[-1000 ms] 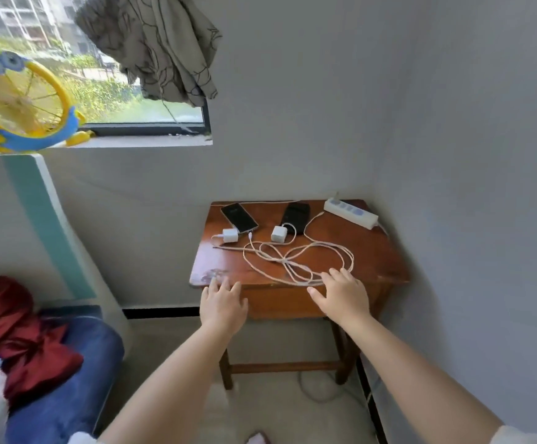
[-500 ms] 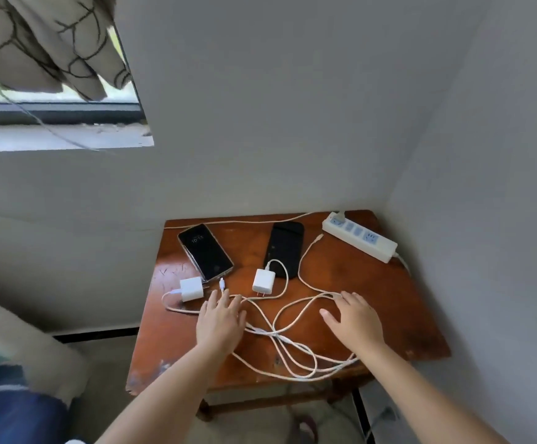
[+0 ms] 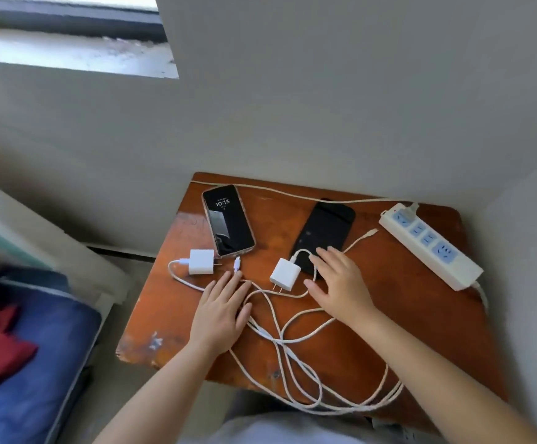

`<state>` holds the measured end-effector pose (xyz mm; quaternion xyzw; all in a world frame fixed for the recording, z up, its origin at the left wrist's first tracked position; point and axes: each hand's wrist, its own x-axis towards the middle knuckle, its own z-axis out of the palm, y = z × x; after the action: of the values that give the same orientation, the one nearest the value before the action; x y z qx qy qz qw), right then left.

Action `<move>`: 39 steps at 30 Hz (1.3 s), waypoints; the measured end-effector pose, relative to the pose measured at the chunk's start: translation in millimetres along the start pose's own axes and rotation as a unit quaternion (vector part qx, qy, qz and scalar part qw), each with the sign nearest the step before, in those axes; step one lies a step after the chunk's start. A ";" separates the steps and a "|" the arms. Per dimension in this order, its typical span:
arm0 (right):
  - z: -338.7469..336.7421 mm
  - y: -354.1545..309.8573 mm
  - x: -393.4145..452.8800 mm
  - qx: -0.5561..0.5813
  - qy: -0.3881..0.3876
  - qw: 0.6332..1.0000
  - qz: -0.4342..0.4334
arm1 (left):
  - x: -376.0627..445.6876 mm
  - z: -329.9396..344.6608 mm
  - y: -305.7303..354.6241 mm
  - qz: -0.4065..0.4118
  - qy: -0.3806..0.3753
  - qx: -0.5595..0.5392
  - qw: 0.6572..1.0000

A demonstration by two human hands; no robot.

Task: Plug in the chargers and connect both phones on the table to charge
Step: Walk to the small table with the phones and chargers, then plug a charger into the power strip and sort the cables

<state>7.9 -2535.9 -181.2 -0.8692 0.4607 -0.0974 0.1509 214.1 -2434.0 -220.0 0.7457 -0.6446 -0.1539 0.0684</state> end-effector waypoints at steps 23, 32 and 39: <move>-88.4 100.3 -11.1 -0.160 0.060 0.979 0.109 | 63.0 -38.6 75.6 0.140 0.027 0.052 0.988; -110.8 163.9 -12.2 -0.156 0.008 0.962 0.223 | 149.5 -5.0 145.0 0.128 -0.026 0.064 0.989; -115.9 169.0 21.5 -0.126 -0.026 0.967 0.219 | 153.3 15.7 135.4 0.126 -0.035 0.052 0.990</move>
<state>-146.2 -2663.3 -131.7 -0.7615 0.6441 0.0197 0.0702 100.4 -2604.7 -215.9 0.6557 -0.7423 -0.1359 0.0259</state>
